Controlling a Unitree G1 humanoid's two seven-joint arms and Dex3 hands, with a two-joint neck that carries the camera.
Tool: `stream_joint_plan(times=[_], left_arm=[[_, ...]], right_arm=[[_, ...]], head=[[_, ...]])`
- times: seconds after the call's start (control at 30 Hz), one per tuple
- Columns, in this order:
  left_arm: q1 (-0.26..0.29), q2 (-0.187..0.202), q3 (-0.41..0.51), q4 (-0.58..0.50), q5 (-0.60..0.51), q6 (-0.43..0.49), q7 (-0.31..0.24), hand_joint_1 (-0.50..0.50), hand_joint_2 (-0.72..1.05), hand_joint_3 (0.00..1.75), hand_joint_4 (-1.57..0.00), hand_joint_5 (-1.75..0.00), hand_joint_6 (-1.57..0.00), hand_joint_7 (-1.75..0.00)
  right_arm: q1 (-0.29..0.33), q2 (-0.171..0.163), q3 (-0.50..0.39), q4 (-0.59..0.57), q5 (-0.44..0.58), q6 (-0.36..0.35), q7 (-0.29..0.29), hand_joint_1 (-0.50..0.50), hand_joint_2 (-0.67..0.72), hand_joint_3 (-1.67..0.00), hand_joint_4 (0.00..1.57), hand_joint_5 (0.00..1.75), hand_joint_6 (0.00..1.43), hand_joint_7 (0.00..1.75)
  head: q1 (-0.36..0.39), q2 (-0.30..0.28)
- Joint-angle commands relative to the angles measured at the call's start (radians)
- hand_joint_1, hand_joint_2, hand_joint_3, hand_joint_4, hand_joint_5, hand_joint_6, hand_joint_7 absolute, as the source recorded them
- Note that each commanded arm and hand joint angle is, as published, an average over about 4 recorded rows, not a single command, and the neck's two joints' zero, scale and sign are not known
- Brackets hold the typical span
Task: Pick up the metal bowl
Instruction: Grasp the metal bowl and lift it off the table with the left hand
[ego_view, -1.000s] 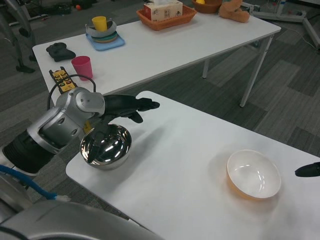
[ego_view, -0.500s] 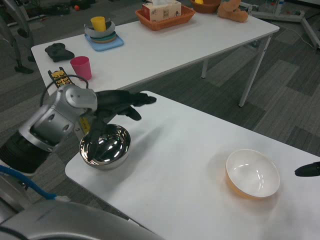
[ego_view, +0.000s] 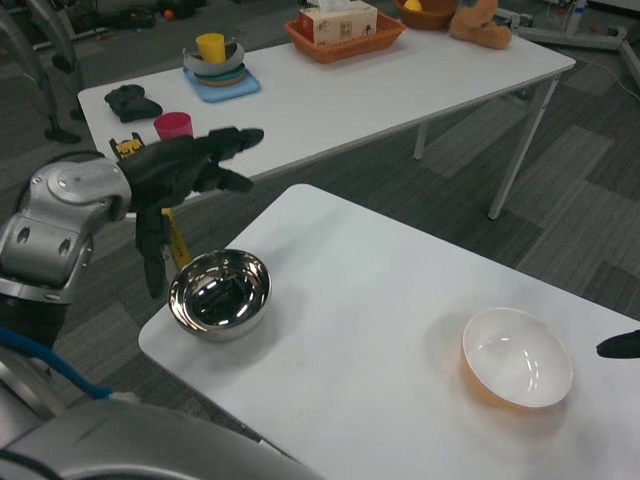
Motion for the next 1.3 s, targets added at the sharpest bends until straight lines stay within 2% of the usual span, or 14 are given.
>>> stream_joint_plan(times=[0.03, 0.1, 0.23, 0.3, 0.37, 0.43, 0.47, 0.53, 0.6, 0.67, 0.8, 0.93, 1.13, 1.3], left_arm=[[0.045, -0.011, 0.083, 0.004, -0.091, -0.049, 0.051, -0.5, -0.55, 0.0, -0.02, -0.72, 0.0, -0.07], [0.072, -0.013, 0.117, 0.011, -0.128, -0.095, 0.082, -0.5, -0.55, 0.0, -0.06, -0.72, 0.0, -0.07], [0.139, -0.046, 0.176, 0.083, -0.252, -0.278, 0.179, -0.5, -0.39, 0.0, -0.11, -0.72, 0.0, -0.07], [0.164, -0.08, 0.186, 0.112, -0.26, -0.366, 0.207, -0.5, -0.37, 0.0, -0.11, -0.72, 0.0, -0.07], [0.205, -0.11, 0.188, 0.117, -0.253, -0.408, 0.226, -0.5, -0.37, 0.0, -0.11, -0.72, 0.0, -0.07], [0.274, -0.12, 0.167, 0.116, -0.249, -0.45, 0.259, -0.5, -0.39, 0.0, -0.11, -0.72, 0.0, -0.07], [0.304, -0.116, 0.153, 0.116, -0.249, -0.467, 0.275, -0.5, -0.39, 0.0, -0.11, -0.72, 0.0, -0.07], [0.383, -0.074, 0.122, 0.117, -0.25, -0.501, 0.299, -0.5, -0.39, 0.0, -0.11, -0.72, 0.0, -0.07], [0.429, -0.026, 0.104, 0.12, -0.252, -0.507, 0.299, -0.5, -0.37, 0.0, -0.11, -0.72, 0.0, -0.07], [0.449, -0.011, 0.092, 0.123, -0.25, -0.511, 0.299, -0.5, -0.37, 0.0, -0.11, -0.72, 0.0, -0.07], [0.46, -0.038, 0.086, 0.125, -0.253, -0.535, 0.3, -0.5, -0.33, 0.0, -0.11, -0.72, 0.0, -0.07], [0.448, -0.097, 0.07, 0.14, -0.241, -0.565, 0.291, -0.5, -0.28, 0.0, -0.11, -0.72, 0.0, -0.07], [0.385, -0.223, 0.046, 0.22, -0.166, -0.652, 0.236, -0.5, -0.28, 0.0, -0.11, -0.72, 0.0, -0.07], [0.33, -0.288, 0.028, 0.296, -0.136, -0.748, 0.222, -0.5, -0.28, 0.0, -0.11, -0.72, 0.0, -0.07]], right_arm=[[-0.006, -0.011, 0.0, 0.019, 0.017, -0.013, -0.002, -0.46, 0.66, 0.0, 0.0, 0.0, 0.0, 0.0], [-0.005, -0.016, 0.001, 0.026, 0.021, -0.016, -0.002, -0.46, 0.66, 0.0, 0.0, 0.0, 0.0, 0.0], [-0.002, -0.032, 0.018, 0.053, 0.057, -0.032, -0.002, -0.46, 0.69, 0.0, 0.0, 0.0, 0.0, 0.0], [-0.001, -0.041, 0.031, 0.069, 0.073, -0.037, -0.002, -0.46, 0.69, 0.0, 0.0, 0.0, 0.0, 0.0], [0.0, -0.049, 0.039, 0.082, 0.086, -0.04, -0.003, -0.46, 0.69, 0.0, 0.0, 0.0, 0.0, 0.0], [0.0, -0.061, 0.051, 0.095, 0.096, -0.042, -0.004, -0.46, 0.71, 0.0, 0.0, 0.0, 0.0, 0.0], [0.0, -0.066, 0.056, 0.102, 0.098, -0.042, -0.005, -0.46, 0.69, 0.0, 0.0, 0.0, 0.0, 0.0], [-0.001, -0.078, 0.074, 0.116, 0.105, -0.041, -0.006, -0.46, 0.69, 0.0, 0.0, 0.0, 0.0, 0.0], [-0.001, -0.088, 0.092, 0.125, 0.112, -0.04, -0.006, -0.46, 0.72, 0.0, 0.0, 0.0, 0.0, 0.0], [-0.001, -0.093, 0.108, 0.131, 0.124, -0.041, -0.006, -0.46, 0.72, 0.0, 0.0, 0.0, 0.0, 0.0], [-0.008, -0.098, 0.127, 0.141, 0.133, -0.04, -0.006, -0.46, 0.72, 0.0, 0.0, 0.0, 0.0, 0.0], [-0.031, -0.099, 0.153, 0.153, 0.141, -0.041, -0.005, -0.46, 0.72, 0.0, 0.0, 0.0, 0.0, 0.0], [-0.046, -0.101, 0.165, 0.148, 0.143, -0.041, -0.005, -0.46, 0.72, 0.0, 0.0, 0.0, 0.0, 0.0], [-0.047, -0.1, 0.163, 0.138, 0.143, -0.041, -0.005, -0.46, 0.72, 0.0, 0.0, 0.0, 0.0, 0.0]], head=[[0.026, 0.003], [0.039, 0.011], [0.048, 0.034], [0.049, 0.044], [0.056, 0.053], [0.071, 0.057], [0.081, 0.06], [0.098, 0.053], [0.116, 0.043], [0.125, 0.03], [0.132, -0.007], [0.143, -0.027], [0.145, -0.011], [0.148, -0.013]])
